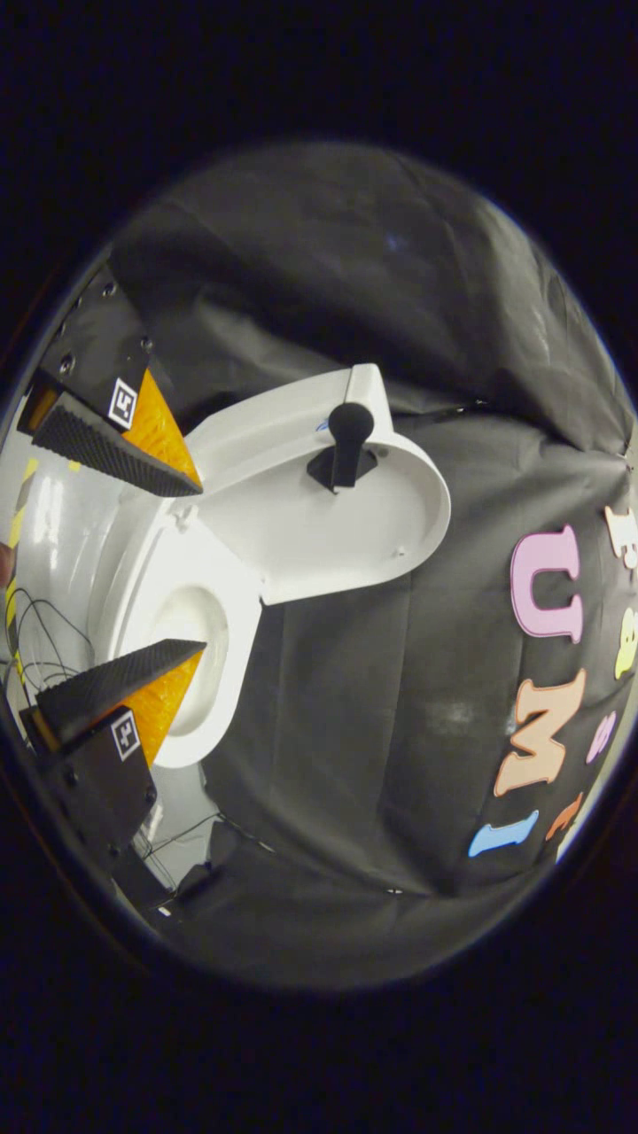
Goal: Open the toilet lid.
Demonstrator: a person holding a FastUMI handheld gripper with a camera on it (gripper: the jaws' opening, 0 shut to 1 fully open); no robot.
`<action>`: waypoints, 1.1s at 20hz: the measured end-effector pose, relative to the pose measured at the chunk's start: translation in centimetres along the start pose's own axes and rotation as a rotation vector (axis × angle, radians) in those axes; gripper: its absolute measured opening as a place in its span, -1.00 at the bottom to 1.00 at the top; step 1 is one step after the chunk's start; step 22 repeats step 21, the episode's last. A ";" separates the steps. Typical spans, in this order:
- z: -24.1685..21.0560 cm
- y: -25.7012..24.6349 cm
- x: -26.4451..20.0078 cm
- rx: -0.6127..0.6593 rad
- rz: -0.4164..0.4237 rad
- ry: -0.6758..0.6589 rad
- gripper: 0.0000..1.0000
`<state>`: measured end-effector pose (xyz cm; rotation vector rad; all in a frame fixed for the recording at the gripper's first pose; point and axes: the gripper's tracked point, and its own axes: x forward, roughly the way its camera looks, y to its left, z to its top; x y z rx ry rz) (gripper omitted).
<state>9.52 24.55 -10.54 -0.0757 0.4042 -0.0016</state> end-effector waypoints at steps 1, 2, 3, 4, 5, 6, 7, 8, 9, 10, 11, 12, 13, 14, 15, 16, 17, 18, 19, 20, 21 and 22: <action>0.1 -0.6 -0.3 0.004 0.001 -0.010 0.98; 0.3 -1.1 -0.6 0.011 0.004 -0.025 0.98; 0.6 -1.6 -0.8 0.018 0.005 -0.041 0.98; 0.7 -2.1 -1.0 0.023 0.008 -0.058 0.98; 1.0 -2.6 -1.3 0.028 0.011 -0.075 0.98; 1.3 -3.1 -1.4 0.034 0.011 -0.095 0.98; 1.5 -3.8 -1.7 0.045 0.012 -0.109 0.98; 1.7 -4.6 -1.8 0.060 0.012 -0.129 0.98; 1.9 -5.4 -2.1 0.075 0.009 -0.153 0.98; 2.2 -6.4 -2.3 0.095 0.003 -0.178 0.98; 2.2 -7.2 -2.5 0.112 -0.005 -0.199 0.98; 2.2 -8.0 -2.8 0.126 -0.015 -0.217 0.98; 2.0 -8.8 -2.9 0.142 -0.026 -0.232 0.98; 1.9 -9.7 -3.1 0.155 -0.038 -0.243 0.98; 1.8 -10.3 -3.4 0.162 -0.051 -0.254 0.98; 1.6 -10.9 -3.5 0.164 -0.063 -0.260 0.98; 1.3 -11.3 -3.5 0.160 -0.072 -0.257 0.98; 0.8 -11.8 -3.4 0.149 -0.090 -0.246 0.98; 0.5 -12.2 -3.5 0.144 -0.102 -0.238 0.98; 0.6 -12.2 -3.8 0.153 -0.106 -0.242 0.98; 1.2 -12.2 -4.2 0.173 -0.109 -0.267 0.98; 1.2 -12.2 -4.2 0.173 -0.109 -0.267 0.98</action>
